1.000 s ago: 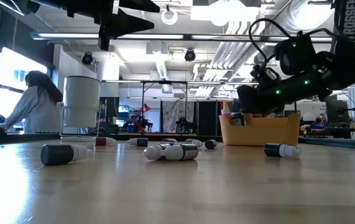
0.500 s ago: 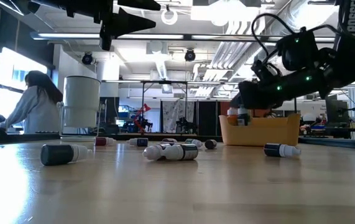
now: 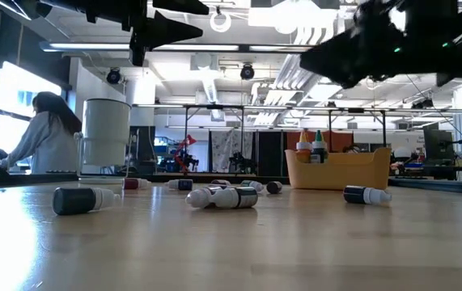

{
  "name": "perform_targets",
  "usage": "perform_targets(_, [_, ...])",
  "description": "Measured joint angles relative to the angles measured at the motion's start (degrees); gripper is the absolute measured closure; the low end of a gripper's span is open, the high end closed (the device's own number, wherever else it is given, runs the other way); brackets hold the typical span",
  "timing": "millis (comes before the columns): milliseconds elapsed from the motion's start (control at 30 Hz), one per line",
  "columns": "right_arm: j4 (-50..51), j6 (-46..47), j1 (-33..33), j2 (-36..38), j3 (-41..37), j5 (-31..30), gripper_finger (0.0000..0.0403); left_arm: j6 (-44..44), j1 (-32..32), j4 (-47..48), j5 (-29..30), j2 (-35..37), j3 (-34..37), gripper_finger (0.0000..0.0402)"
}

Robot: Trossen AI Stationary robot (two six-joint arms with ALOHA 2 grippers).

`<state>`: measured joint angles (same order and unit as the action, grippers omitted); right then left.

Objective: Pick & Place food coloring
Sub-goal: Put the small red food coloring bottle into the yellow bin

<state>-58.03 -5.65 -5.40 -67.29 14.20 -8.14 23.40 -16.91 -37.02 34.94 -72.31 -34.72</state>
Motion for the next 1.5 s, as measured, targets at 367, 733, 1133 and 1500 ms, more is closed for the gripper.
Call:
perform_targets(367, [30.31,15.99,20.36,3.98,0.02,-7.25,0.0238,1.38,-0.37,-0.02,-0.02,0.00,0.00,0.0229])
perform_targets(733, [32.95,31.21,26.54,-12.50,2.46,-14.19,0.0238,3.37,-0.76,-0.41,0.53,-2.89,0.00,0.0229])
perform_targets(1133, [45.17,34.16,25.91,-27.90,14.79,-16.40,0.0238,5.55,-0.76,-0.53,0.58,-6.78,-0.04,0.0229])
perform_targets(1500, [44.39,26.97,25.81,-28.49,15.10,-16.53,0.0297,5.51,-0.79,-0.58,-7.84,-6.73,-0.20,0.0229])
